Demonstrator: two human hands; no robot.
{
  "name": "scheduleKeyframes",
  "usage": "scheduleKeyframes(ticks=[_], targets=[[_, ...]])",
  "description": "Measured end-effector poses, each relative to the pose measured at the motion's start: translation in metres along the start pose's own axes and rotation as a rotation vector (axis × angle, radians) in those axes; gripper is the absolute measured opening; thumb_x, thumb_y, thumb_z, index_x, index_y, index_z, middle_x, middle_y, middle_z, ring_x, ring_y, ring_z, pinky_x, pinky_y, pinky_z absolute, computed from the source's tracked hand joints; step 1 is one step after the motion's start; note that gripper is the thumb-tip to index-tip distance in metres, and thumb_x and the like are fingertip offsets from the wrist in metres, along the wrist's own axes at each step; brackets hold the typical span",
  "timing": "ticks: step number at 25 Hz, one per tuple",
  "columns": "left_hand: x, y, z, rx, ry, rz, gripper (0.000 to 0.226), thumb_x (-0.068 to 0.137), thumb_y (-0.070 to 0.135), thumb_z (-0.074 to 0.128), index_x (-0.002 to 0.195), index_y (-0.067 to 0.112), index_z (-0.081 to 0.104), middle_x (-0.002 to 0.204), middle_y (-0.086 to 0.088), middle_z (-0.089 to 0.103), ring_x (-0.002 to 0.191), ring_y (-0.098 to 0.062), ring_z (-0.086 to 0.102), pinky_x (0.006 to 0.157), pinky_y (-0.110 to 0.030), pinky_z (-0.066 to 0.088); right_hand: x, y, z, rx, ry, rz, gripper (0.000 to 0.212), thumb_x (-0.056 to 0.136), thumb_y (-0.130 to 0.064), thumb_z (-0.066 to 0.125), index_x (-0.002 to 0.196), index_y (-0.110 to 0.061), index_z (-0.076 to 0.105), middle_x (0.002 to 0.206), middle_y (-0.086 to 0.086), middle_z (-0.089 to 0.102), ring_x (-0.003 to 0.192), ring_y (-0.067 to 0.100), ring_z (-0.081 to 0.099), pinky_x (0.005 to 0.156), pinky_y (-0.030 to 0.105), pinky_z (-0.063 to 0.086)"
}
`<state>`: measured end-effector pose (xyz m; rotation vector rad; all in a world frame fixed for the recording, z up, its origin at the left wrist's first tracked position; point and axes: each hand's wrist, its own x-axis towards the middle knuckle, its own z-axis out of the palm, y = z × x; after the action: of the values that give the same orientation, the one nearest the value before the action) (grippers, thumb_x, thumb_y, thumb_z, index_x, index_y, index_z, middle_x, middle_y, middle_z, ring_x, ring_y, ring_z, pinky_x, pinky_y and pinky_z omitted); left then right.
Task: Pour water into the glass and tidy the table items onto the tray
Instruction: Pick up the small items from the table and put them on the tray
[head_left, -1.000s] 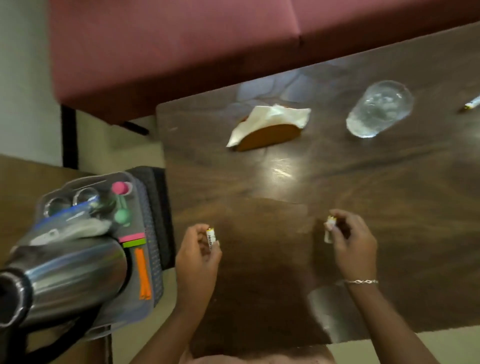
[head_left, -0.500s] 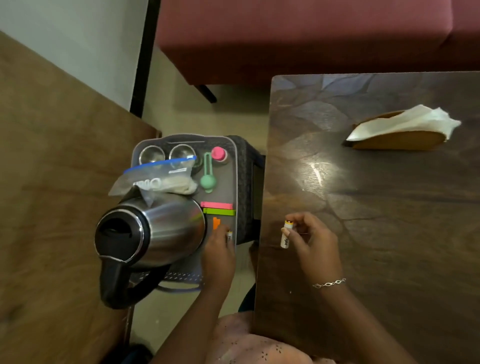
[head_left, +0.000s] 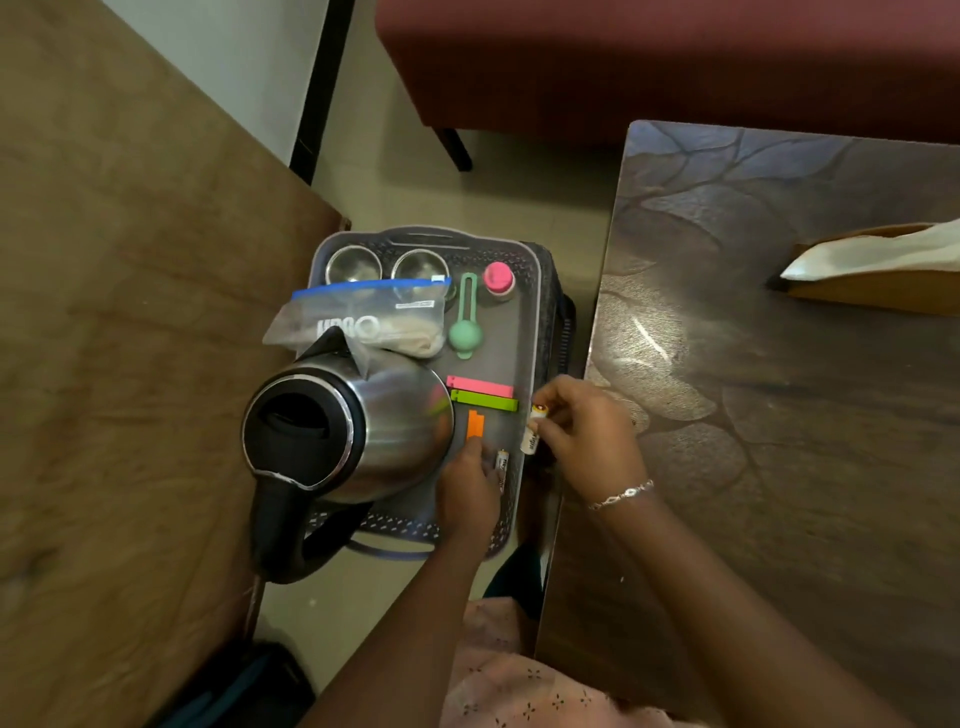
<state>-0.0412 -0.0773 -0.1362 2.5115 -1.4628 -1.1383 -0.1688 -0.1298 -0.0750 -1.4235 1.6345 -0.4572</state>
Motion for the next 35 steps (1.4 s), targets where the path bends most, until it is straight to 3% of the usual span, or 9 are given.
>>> scheduleKeyframes(ticks=[4, 8, 18, 25, 28, 32, 34, 35], targets=[[-0.005, -0.002, -0.007, -0.109, 0.056, -0.056, 0.022, 0.088, -0.001, 0.044, 0.097, 0.007, 0.062, 0.083, -0.013, 0.065, 0.08, -0.026, 0.06, 0.066, -0.03, 0.041, 0.028, -0.017, 0.026, -0.255, -0.203, -0.111, 0.013, 0.08, -0.007, 0.061, 0.094, -0.006, 0.061, 0.096, 0.014, 0.062, 0.089, 0.03, 0.058, 0.076, 0.037, 0.047], [-0.008, -0.005, -0.01, -0.144, 0.071, -0.065, 0.023, 0.085, -0.004, 0.047, 0.1, 0.005, 0.061, 0.085, -0.017, 0.065, 0.083, -0.028, 0.059, 0.065, -0.026, 0.036, 0.047, -0.019, 0.052, -0.471, -0.386, -0.152, 0.018, 0.079, 0.002, 0.054, 0.096, -0.002, 0.056, 0.099, 0.021, 0.059, 0.094, 0.039, 0.057, 0.075, 0.039, 0.045], [-0.009, -0.016, -0.005, -0.083, -0.007, -0.059, 0.021, 0.088, 0.003, 0.05, 0.101, 0.007, 0.067, 0.099, -0.013, 0.07, 0.093, -0.027, 0.063, 0.072, -0.025, 0.04, 0.059, -0.022, 0.066, -0.616, -0.469, -0.116, 0.024, 0.084, 0.004, 0.045, 0.105, 0.001, 0.057, 0.107, 0.025, 0.059, 0.1, 0.04, 0.057, 0.082, 0.04, 0.046], [-0.016, -0.019, -0.002, -0.12, 0.026, -0.08, 0.018, 0.087, 0.004, 0.052, 0.105, 0.008, 0.051, 0.093, -0.016, 0.067, 0.09, -0.034, 0.062, 0.073, -0.039, 0.047, 0.046, -0.021, 0.071, -0.883, -0.531, -0.247, 0.027, 0.088, 0.002, 0.041, 0.108, 0.0, 0.058, 0.111, 0.02, 0.063, 0.105, 0.038, 0.059, 0.082, 0.042, 0.048], [-0.017, -0.016, -0.001, -0.079, 0.013, -0.08, 0.022, 0.089, 0.008, 0.052, 0.111, 0.008, 0.053, 0.1, -0.016, 0.066, 0.095, -0.034, 0.061, 0.074, -0.038, 0.046, 0.042, -0.019, 0.07, -0.961, -0.599, -0.305, 0.026, 0.089, 0.002, 0.04, 0.107, 0.0, 0.058, 0.113, 0.02, 0.063, 0.107, 0.038, 0.057, 0.082, 0.042, 0.047], [-0.019, -0.019, 0.001, -0.016, 0.022, -0.04, 0.018, 0.091, 0.012, 0.051, 0.104, 0.009, 0.063, 0.103, -0.013, 0.068, 0.098, -0.028, 0.062, 0.075, -0.031, 0.046, 0.047, -0.019, 0.062, -0.786, -0.583, -0.294, 0.032, 0.085, 0.004, 0.041, 0.112, -0.003, 0.058, 0.114, 0.02, 0.06, 0.107, 0.037, 0.056, 0.084, 0.043, 0.046], [-0.017, -0.022, 0.002, -0.004, 0.032, -0.023, 0.019, 0.091, 0.012, 0.051, 0.105, 0.008, 0.063, 0.104, -0.013, 0.069, 0.098, -0.029, 0.062, 0.077, -0.033, 0.048, 0.048, -0.014, 0.05, -0.57, -0.417, -0.317, 0.036, 0.081, 0.003, 0.045, 0.112, -0.007, 0.06, 0.11, 0.017, 0.06, 0.102, 0.037, 0.057, 0.08, 0.043, 0.048], [-0.017, -0.021, 0.002, 0.011, 0.043, -0.014, 0.018, 0.091, 0.013, 0.051, 0.104, 0.008, 0.062, 0.103, -0.014, 0.069, 0.097, -0.03, 0.062, 0.077, -0.035, 0.049, 0.044, -0.008, 0.042, -0.442, -0.255, -0.353, 0.035, 0.078, 0.003, 0.047, 0.108, -0.007, 0.063, 0.105, 0.017, 0.062, 0.095, 0.037, 0.06, 0.074, 0.043, 0.051]])
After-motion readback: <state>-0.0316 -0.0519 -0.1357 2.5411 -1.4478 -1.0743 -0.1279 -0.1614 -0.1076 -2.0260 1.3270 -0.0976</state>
